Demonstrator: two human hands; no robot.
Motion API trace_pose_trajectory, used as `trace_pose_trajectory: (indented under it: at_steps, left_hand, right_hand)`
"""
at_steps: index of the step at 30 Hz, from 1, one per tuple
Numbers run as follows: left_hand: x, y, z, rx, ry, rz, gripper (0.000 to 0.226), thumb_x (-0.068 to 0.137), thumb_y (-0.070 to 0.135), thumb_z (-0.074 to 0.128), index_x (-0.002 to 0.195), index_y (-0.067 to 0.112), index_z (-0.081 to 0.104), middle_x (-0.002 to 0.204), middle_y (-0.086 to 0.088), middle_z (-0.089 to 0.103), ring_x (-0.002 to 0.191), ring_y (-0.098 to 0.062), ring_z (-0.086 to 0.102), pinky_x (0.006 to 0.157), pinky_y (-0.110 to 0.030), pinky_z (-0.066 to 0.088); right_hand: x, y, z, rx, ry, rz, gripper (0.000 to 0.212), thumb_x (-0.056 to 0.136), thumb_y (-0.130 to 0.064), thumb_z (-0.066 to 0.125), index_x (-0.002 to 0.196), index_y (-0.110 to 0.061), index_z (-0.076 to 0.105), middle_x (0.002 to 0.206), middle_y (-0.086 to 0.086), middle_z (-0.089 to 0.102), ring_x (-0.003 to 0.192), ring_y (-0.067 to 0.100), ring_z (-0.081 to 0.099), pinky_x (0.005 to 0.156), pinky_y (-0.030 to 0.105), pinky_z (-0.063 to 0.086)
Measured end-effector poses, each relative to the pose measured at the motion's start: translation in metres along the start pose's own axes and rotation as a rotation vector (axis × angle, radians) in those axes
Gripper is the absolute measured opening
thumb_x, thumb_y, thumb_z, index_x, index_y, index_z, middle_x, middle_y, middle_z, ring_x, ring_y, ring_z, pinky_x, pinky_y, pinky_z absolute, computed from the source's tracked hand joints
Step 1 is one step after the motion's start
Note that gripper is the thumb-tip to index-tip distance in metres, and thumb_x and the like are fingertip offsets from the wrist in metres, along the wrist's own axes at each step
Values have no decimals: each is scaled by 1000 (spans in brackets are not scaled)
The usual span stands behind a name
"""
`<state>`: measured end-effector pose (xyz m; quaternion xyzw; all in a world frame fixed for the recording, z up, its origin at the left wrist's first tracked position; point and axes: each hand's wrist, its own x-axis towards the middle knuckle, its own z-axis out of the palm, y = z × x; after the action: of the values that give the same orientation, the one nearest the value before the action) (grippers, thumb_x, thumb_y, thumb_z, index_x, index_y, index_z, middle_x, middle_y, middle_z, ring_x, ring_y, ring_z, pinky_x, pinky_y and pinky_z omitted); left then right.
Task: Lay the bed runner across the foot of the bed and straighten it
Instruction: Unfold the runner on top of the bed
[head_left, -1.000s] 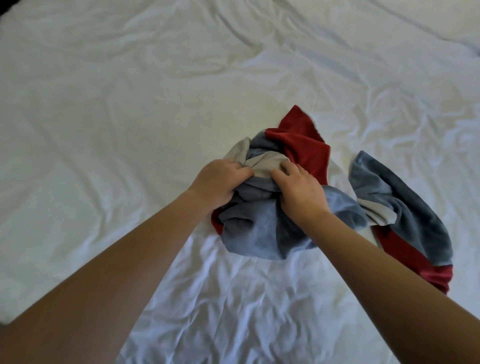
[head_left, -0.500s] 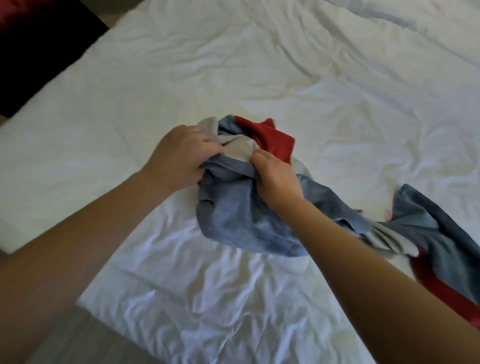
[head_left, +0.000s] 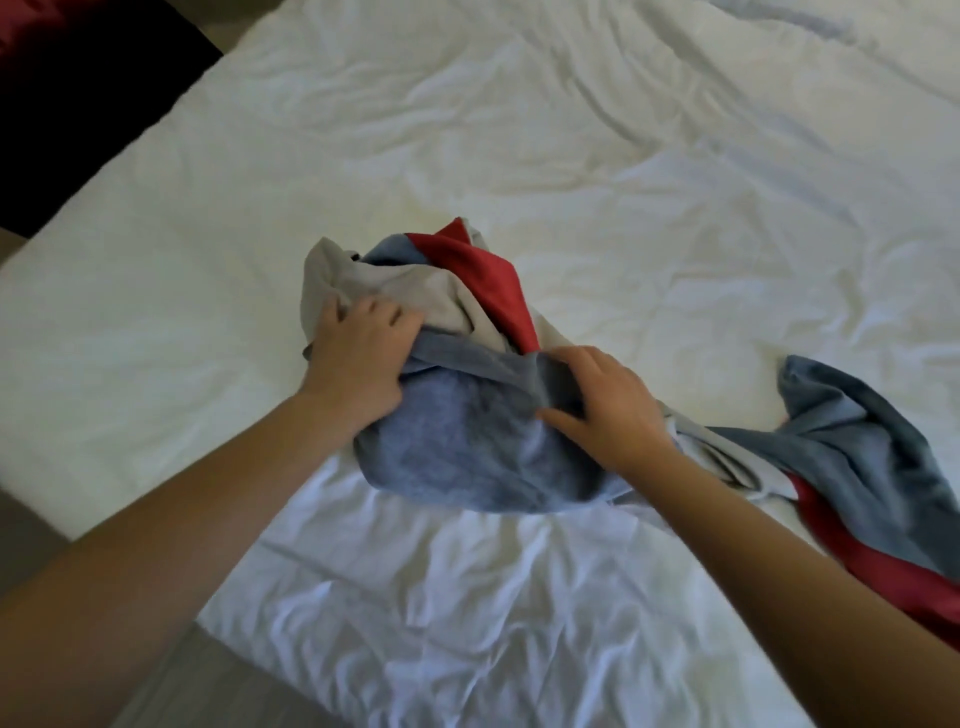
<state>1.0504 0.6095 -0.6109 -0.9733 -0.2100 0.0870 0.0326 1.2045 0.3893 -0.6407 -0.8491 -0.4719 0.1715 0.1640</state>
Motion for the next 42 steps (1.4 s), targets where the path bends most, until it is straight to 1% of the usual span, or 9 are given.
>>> trace_pose_trajectory:
  at_steps: [3, 6, 9, 13, 18, 21, 31, 38, 42]
  left_hand:
    - [-9, 32, 8, -73, 71, 150, 64, 70, 25, 62, 131, 24, 43, 124, -3, 50, 114, -28, 47, 107, -50, 29]
    - [-7, 73, 15, -144, 98, 311, 64, 74, 31, 60, 136, 22, 42, 132, -6, 48, 121, -28, 45, 111, -47, 25]
    - [5, 112, 19, -167, 75, 372, 65, 77, 42, 64, 135, 21, 44, 131, -7, 49, 122, -27, 44, 111, -44, 25]
    - [26, 150, 25, -161, 69, 475, 59, 75, 46, 66, 127, 22, 48, 123, -1, 54, 113, -24, 50, 105, -42, 32]
    - [44, 166, 37, -166, -33, 377, 22, 88, 29, 48, 107, 25, 57, 106, 2, 64, 99, -25, 56, 88, -39, 40]
    - [49, 175, 40, -136, -65, 315, 20, 92, 25, 41, 96, 24, 61, 95, 1, 67, 93, -24, 58, 82, -38, 41]
    - [54, 226, 39, -64, -141, 354, 17, 84, 10, 50, 87, 21, 63, 91, 2, 65, 92, -24, 56, 83, -36, 42]
    - [49, 265, 37, -57, -149, 458, 23, 83, 6, 50, 90, 23, 65, 88, 3, 64, 87, -22, 56, 84, -35, 42]
    - [42, 300, 38, -71, -167, 485, 26, 83, 2, 50, 96, 20, 63, 94, 0, 63, 91, -23, 55, 87, -35, 42]
  right_hand:
    - [-39, 44, -9, -89, -78, -4, 76, 73, -55, 70, 135, -21, 43, 128, 2, 54, 113, 26, 53, 92, 42, 45]
    - [-66, 78, -14, -154, -108, 115, 87, 66, -52, 78, 138, -21, 41, 132, 3, 53, 116, 27, 54, 93, 42, 46]
    - [-79, 103, -11, -204, -170, 238, 88, 66, -50, 78, 139, -28, 35, 135, 0, 49, 114, 24, 54, 92, 39, 47]
    - [-86, 123, 9, -275, -215, 331, 83, 71, -31, 74, 141, -33, 29, 135, -1, 46, 114, 24, 53, 91, 35, 43]
    - [-84, 138, 24, -338, -141, 323, 54, 90, -20, 51, 139, -35, 32, 118, 3, 60, 95, 29, 61, 74, 36, 42]
    - [-93, 152, 17, -342, -171, 235, 48, 93, -20, 45, 137, -38, 36, 106, 1, 66, 82, 27, 63, 67, 35, 47]
    - [-171, 201, -6, -352, -266, 249, 50, 88, -21, 50, 133, -42, 43, 97, -7, 65, 85, 18, 63, 64, 29, 40]
    - [-264, 242, -28, -427, -329, 317, 52, 87, -25, 55, 134, -44, 44, 97, -14, 66, 83, 8, 62, 61, 25, 50]
    - [-283, 241, -37, -403, -262, 242, 58, 73, -17, 74, 128, -29, 58, 96, -6, 68, 84, 18, 65, 66, 30, 51]
